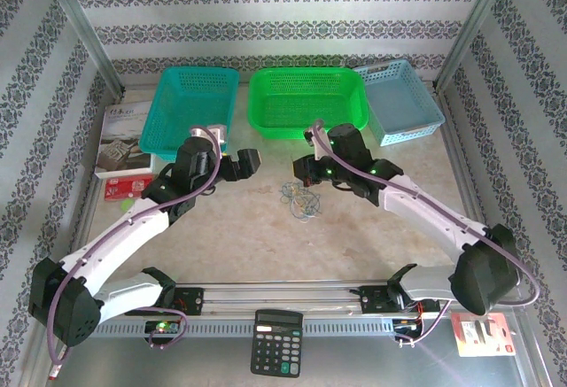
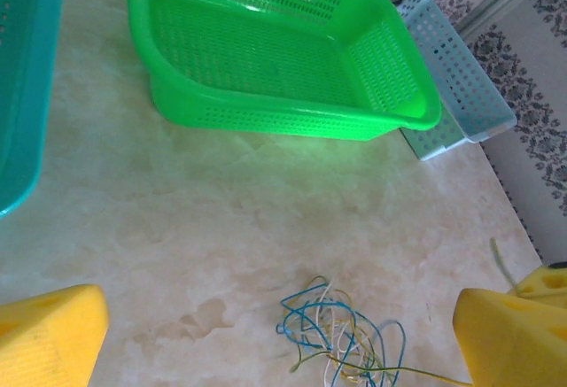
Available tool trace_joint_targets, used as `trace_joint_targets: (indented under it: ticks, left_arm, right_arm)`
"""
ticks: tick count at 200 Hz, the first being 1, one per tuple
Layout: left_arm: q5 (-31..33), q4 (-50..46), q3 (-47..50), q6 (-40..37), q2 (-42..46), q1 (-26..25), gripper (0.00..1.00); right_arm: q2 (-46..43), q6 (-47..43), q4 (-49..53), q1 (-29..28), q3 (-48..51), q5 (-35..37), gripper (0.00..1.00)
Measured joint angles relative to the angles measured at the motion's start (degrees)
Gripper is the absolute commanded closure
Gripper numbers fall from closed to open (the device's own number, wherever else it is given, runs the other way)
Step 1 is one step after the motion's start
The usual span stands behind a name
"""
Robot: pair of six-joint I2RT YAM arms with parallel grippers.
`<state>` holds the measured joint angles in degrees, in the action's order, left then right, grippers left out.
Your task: Untangle the cables
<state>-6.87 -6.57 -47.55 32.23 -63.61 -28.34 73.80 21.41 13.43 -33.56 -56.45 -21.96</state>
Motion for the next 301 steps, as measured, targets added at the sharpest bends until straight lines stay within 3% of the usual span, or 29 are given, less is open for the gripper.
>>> trace_joint_targets:
  ticks: [38,96,172,301]
  left_arm:
    - [-1.29,1.51,2.45,0.0,0.02,0.07,0.0]
    - [-3.04,2.95,3.72,-0.55,-1.44,0.28,0.0]
    - [-8.72,10.08,15.08,-4.63,-0.76,0.15,0.0]
    - [-11.32,20.74,15.23,-7.82,-4.57,-2.8,0.0]
  right_arm:
    - [-4.02,0.52,-0.52,-0.09,-0.13,0.0,1.0]
    - [-2.34,1.88,-1.27,-0.09,-1.81,-0.02,1.0]
    - [-0.59,4.94,-2.69,-0.39,-7.54,-0.63,1.0]
    - [3.1,6.67,-0.96,-1.27,-17.11,0.31,1.0]
